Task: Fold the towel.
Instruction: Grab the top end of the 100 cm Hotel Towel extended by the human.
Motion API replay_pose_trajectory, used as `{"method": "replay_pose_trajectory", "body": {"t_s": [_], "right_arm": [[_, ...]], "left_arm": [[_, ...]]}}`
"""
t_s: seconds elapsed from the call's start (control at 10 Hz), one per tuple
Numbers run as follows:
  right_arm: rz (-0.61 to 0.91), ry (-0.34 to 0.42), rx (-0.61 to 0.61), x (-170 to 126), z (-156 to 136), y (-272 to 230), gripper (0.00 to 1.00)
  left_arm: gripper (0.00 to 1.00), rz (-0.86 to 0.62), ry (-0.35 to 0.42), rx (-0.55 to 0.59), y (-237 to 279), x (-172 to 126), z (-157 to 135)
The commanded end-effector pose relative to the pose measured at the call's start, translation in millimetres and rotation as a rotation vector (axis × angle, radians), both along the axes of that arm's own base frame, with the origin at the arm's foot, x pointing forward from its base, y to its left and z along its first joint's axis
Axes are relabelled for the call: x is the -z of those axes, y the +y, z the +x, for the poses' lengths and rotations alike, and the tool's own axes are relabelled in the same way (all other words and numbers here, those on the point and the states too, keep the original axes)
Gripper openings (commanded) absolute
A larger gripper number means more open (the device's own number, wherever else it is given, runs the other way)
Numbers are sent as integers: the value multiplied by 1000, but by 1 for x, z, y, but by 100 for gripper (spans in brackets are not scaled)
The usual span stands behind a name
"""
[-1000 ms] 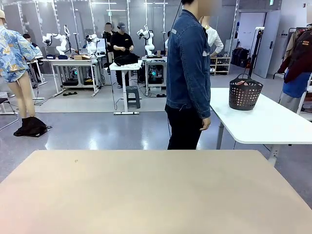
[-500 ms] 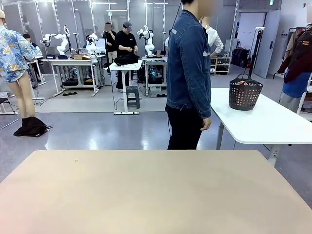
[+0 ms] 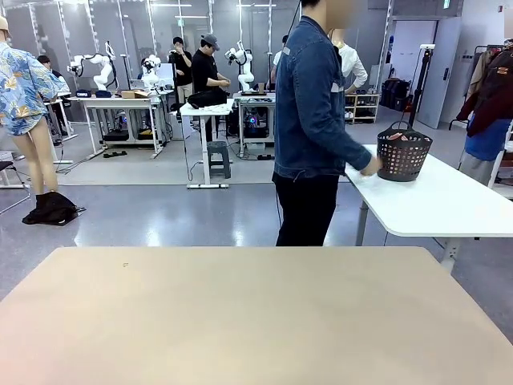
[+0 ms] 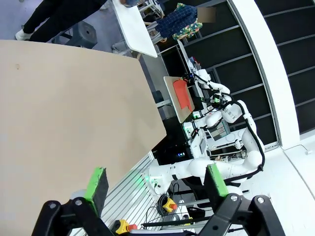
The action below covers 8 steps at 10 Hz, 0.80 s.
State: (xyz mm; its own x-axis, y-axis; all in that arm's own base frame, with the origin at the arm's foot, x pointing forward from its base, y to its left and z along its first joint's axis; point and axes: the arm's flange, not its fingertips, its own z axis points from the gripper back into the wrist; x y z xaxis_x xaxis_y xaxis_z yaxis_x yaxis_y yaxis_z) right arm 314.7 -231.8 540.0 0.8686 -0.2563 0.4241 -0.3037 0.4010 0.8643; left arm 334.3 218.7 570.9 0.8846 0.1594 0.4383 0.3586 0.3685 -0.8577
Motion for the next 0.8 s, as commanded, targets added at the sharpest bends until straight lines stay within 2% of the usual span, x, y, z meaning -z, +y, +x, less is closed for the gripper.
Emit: {"method": "replay_pose_trajectory", "body": {"t_s": [0.0, 0.7], "right_arm": [[10, -21, -4, -2, 0, -1, 100], [10, -21, -4, -2, 0, -1, 100]], "left_arm": [[100, -4, -15, 11, 0, 0, 0], [100, -4, -15, 11, 0, 0, 0]]}}
